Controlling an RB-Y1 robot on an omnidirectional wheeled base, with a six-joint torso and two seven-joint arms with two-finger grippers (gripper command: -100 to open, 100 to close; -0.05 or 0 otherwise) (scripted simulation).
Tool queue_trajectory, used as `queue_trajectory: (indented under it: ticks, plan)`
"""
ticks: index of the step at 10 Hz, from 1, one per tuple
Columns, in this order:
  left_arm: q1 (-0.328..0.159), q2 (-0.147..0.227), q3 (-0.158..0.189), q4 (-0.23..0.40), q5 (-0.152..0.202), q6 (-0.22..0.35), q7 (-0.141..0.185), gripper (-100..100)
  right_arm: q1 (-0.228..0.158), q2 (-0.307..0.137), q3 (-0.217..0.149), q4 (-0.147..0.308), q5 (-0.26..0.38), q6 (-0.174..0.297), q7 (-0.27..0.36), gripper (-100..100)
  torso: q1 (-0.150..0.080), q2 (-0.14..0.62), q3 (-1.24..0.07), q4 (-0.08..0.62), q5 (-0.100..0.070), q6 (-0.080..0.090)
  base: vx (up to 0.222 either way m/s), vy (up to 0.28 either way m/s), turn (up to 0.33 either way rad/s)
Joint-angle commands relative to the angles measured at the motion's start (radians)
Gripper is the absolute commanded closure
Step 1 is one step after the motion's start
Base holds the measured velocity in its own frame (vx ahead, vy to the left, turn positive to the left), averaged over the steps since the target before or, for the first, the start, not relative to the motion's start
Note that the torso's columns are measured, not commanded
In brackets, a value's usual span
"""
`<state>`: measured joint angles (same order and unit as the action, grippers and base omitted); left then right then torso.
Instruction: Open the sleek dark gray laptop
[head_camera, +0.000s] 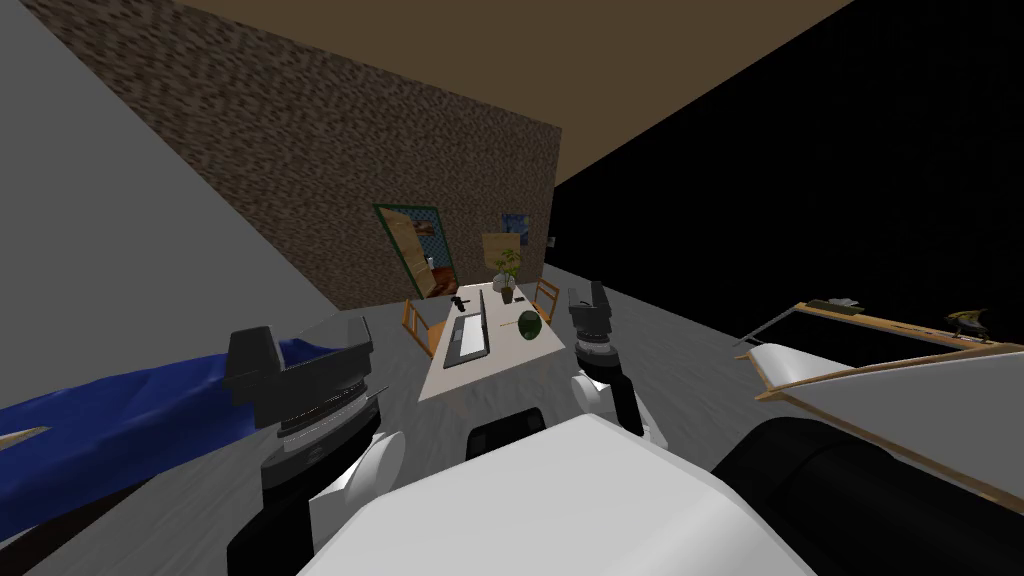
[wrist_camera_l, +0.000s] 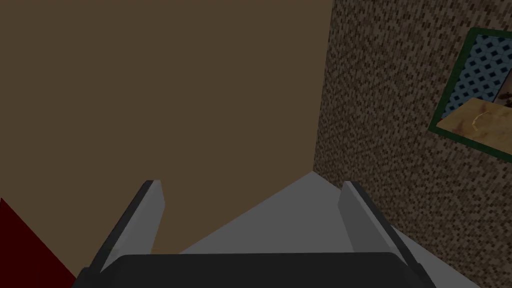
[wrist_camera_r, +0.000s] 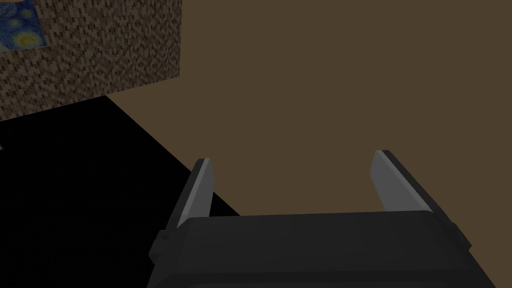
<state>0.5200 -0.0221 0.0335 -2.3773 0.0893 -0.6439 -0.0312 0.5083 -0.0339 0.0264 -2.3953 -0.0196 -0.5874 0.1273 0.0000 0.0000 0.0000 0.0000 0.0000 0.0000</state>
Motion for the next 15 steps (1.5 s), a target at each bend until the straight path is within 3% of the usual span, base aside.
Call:
queue_trajectory:
  ticks: [1,9,10,12,15]
  plan:
    - [0.000,0.000,0.000,0.000,0.000,0.000,0.000,0,0.000,0.000,0.000,0.000,0.000,0.000,0.000,0,0.000,0.041,-0.082,0.041,0.000,0.000,0.000,0.000,0.000]
    - [0.000,0.000,0.000,0.000,0.000,0.000,0.000,0,0.000,0.000,0.000,0.000,0.000,0.000,0.000,0,0.000,0.618,-1.234,0.617,0.000,0.000,0.000,0.000,0.000]
    - [0.000,0.044,0.004,-0.001,-0.004,0.014,-0.001,-100,0.000,0.000,0.000,0.000,0.000,0.000,0.000,0,0.000,0.691,-1.382,0.691,0.000,0.000,0.007,-0.013,-0.029]
    - [0.001,0.097,0.014,-0.002,-0.013,0.047,-0.003,-100,0.000,0.000,0.000,0.000,0.000,0.000,0.000,0,-0.001,0.734,-1.471,0.734,0.000,0.000,0.002,-0.029,-0.069]
    - [0.003,0.145,0.035,-0.003,-0.032,0.120,-0.007,-100,0.000,0.000,0.000,0.000,0.000,0.000,0.000,0,-0.001,0.738,-1.476,0.738,0.000,0.000,0.003,-0.048,-0.079]
